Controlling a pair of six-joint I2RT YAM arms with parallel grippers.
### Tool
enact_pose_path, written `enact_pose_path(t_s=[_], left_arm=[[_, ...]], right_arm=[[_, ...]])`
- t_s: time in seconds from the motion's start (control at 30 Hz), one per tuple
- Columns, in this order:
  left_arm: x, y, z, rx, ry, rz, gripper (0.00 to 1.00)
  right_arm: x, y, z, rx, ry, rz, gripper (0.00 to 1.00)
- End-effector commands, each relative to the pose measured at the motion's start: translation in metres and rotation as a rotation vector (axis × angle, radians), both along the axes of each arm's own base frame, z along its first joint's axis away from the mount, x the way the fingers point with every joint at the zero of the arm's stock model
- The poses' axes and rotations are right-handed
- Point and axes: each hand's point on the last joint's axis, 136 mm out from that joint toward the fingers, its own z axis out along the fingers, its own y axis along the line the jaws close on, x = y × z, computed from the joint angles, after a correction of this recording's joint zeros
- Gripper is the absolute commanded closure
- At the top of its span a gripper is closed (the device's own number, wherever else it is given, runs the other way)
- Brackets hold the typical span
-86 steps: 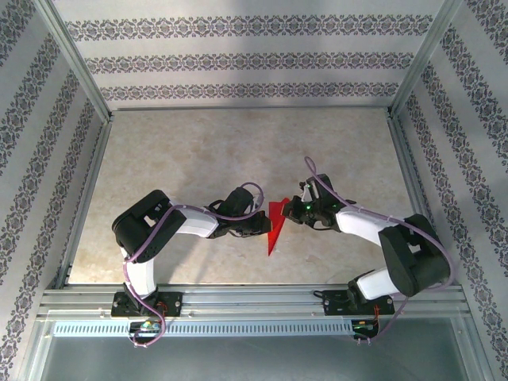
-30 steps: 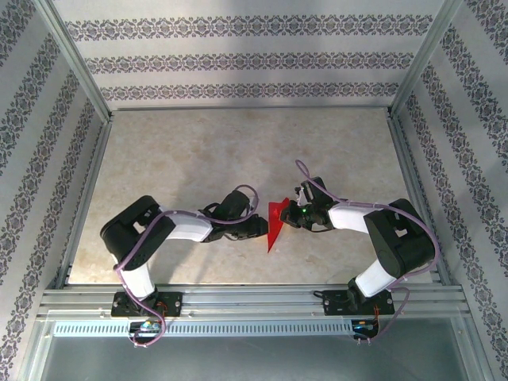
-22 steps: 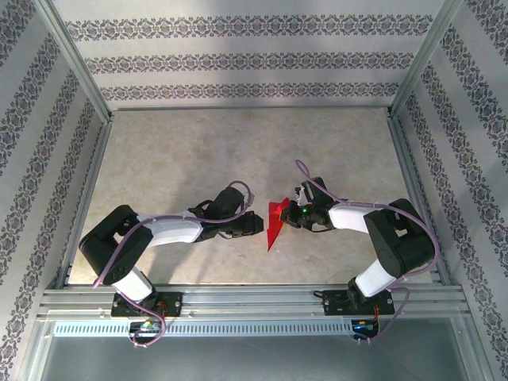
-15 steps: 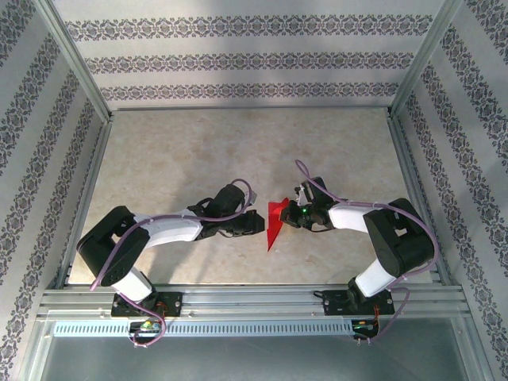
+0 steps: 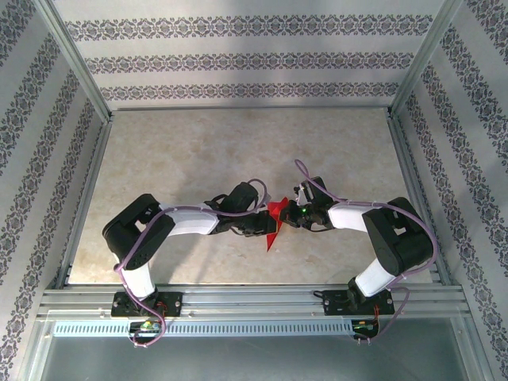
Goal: Fold a paper plane with a square sheet of paper (fold left side to right side)
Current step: Fold the wing for the fifth time at the center of the table.
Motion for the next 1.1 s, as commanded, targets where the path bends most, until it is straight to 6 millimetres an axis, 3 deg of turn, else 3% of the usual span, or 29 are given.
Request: enact_pose_path(t_s=[0.0,0.37,0.6,0.73,0.9,1.07], left_arm=[[-0.005,-0.007,-0.001,-0.037,0.010,-0.009,0.88],[-0.019,-0.008,-0.024,-0.022,0.056,-0.003,0.88],[-0.022,-0.005,-0.027,-0.010,0.057,0.003,0.88],[-0.030,0.001,-0.043,0.077,0.064,-0.007,0.89],[-0.038,0.009,-0.056,0.192,0.055,-0.024,0.89],[-0.043,0.018,-0.067,0.304,0.036,-0.042,0.89]], right_arm=[[-0.026,-0.018,-0.034,-0.104,0.124,-0.003,1.00],[-0.026,-0.017,-0.034,-0.106,0.127,-0.002,1.00],[-0.026,-0.017,-0.034,-0.107,0.128,-0.001,1.00],[-0.025,-0.016,-0.032,-0.099,0.121,0.002,1.00],[-0.015,-0.009,-0.016,-0.061,0.078,0.009,1.00],[0.005,-0.002,0.020,0.031,-0.015,0.002,1.00]])
